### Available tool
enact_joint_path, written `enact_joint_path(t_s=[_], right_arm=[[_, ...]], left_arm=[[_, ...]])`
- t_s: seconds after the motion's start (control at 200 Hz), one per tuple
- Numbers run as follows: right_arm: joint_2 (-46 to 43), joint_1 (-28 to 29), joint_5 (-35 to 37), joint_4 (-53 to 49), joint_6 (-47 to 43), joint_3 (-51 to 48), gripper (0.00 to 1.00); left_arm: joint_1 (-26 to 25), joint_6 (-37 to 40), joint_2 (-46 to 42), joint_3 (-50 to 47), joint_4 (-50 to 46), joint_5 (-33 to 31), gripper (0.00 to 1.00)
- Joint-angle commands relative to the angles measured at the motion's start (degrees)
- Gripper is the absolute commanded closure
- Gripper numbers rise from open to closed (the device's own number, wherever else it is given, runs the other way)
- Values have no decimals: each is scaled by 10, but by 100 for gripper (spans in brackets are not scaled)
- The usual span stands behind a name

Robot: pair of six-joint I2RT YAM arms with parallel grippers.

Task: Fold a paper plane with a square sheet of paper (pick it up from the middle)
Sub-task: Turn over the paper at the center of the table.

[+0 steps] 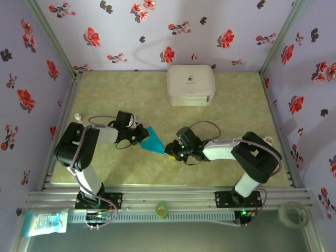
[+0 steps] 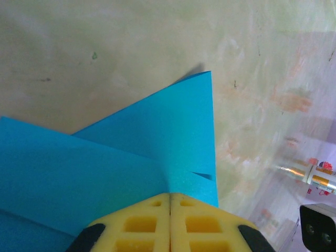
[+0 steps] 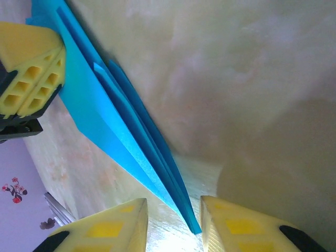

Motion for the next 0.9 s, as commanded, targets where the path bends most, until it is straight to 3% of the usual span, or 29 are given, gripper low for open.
enact_joint_path(t_s=[0.0, 0.62, 0.895], right_arm=[[2, -3, 0, 20, 2, -2, 69], [35, -8, 6, 120, -10, -1, 72], [39, -10, 9, 153, -8, -22, 87]], left_arm=[[6, -4, 7, -16, -50, -30, 93], [6, -17, -1, -12, -27, -2, 92], [6, -24, -14, -5, -26, 7, 88]])
